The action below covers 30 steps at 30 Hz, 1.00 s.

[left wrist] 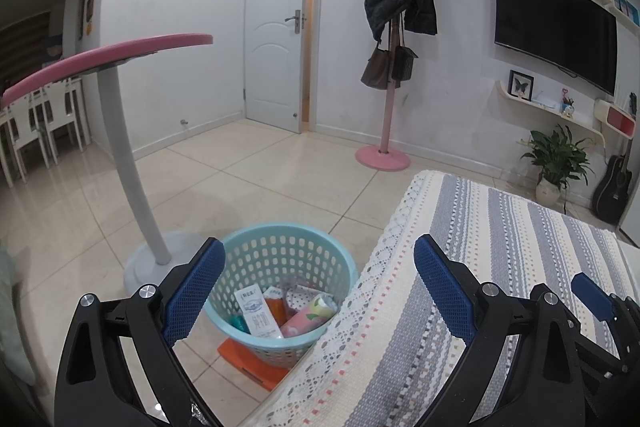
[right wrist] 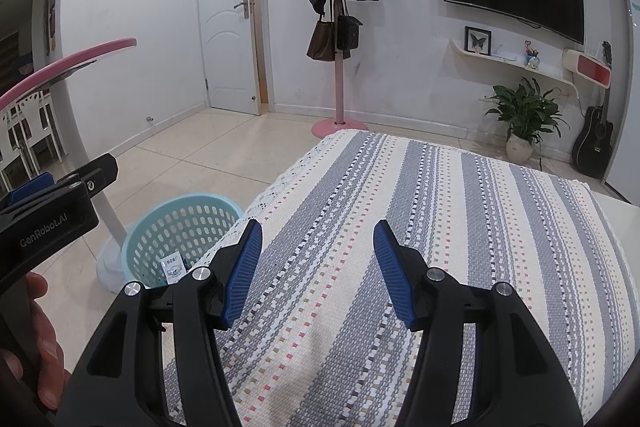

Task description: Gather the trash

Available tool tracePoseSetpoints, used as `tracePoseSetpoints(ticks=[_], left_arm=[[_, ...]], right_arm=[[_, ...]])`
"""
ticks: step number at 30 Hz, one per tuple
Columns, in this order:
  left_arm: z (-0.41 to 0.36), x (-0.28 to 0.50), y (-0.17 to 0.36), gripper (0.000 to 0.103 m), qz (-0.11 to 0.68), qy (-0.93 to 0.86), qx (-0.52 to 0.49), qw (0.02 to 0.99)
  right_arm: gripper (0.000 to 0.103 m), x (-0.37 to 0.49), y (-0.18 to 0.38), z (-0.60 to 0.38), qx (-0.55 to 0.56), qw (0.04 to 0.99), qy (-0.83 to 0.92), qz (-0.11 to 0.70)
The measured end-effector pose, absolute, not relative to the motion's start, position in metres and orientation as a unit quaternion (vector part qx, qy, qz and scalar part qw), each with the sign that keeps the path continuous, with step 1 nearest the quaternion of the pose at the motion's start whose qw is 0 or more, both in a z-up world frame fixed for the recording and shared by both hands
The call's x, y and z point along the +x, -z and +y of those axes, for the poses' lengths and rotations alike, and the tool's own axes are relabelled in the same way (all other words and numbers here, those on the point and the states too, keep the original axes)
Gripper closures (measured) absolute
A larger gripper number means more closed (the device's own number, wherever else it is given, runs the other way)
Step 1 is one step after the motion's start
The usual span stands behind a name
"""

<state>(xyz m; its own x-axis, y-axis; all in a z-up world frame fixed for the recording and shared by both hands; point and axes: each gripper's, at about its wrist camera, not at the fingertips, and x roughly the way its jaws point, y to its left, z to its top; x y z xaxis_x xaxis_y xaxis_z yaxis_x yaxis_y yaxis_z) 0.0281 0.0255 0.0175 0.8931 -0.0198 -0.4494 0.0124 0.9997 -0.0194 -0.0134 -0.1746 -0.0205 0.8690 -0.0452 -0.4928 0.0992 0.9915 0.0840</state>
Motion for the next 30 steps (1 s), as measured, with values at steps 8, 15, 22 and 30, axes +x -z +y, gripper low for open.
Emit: tracePoseSetpoints(ticks=[8, 15, 22, 30], left_arm=[[0.0250, 0.0290, -0.0166, 0.010, 0.231, 0.009, -0.007, 0.973], [0.0248, 0.0293, -0.0162, 0.010, 0.231, 0.007, -0.006, 0.973], [0.0253, 0.0288, -0.0148, 0.010, 0.230, 0.004, -0.004, 0.973], [0.0261, 0.0289, -0.0154, 0.010, 0.231, 0.007, -0.002, 0.973]], right_arm=[[0.049, -0.0131, 0.0204, -0.1749, 0.054, 0.965, 0.037, 0.253], [0.049, -0.0132, 0.0213, -0.1760, 0.055, 0.965, 0.035, 0.254], [0.049, -0.0123, 0.0217, -0.1762, 0.055, 0.965, 0.034, 0.255], [0.049, -0.0120, 0.0243, -0.1767, 0.056, 0.964, 0.032, 0.257]])
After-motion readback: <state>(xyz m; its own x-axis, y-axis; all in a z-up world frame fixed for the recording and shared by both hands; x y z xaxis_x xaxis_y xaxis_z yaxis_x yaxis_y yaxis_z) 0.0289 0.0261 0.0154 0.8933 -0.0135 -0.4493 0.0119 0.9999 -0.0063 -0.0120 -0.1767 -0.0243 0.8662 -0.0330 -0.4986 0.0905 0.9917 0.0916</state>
